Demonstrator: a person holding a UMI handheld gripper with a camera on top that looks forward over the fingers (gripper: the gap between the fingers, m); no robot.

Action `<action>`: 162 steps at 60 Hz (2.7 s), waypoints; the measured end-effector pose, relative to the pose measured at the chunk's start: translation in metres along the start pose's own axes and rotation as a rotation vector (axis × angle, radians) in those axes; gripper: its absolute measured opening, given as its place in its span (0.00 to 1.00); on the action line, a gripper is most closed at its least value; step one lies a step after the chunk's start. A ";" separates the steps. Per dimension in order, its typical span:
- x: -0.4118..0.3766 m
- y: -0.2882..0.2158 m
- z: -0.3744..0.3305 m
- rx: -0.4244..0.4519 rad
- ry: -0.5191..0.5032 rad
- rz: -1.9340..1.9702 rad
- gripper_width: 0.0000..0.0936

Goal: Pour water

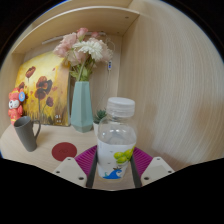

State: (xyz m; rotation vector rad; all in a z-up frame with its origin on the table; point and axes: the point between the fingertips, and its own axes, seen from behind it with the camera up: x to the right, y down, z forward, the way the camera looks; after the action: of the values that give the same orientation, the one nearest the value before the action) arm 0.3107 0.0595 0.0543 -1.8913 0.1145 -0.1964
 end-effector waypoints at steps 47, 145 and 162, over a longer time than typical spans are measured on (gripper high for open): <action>-0.113 -0.132 0.000 0.193 0.076 -0.970 0.47; -0.152 -0.102 0.020 0.061 -0.131 -0.074 0.47; -0.159 -0.037 0.049 0.004 -0.169 -0.016 0.47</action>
State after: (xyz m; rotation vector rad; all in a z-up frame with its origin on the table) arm 0.1638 0.1446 0.0613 -1.8967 -0.0154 -0.0468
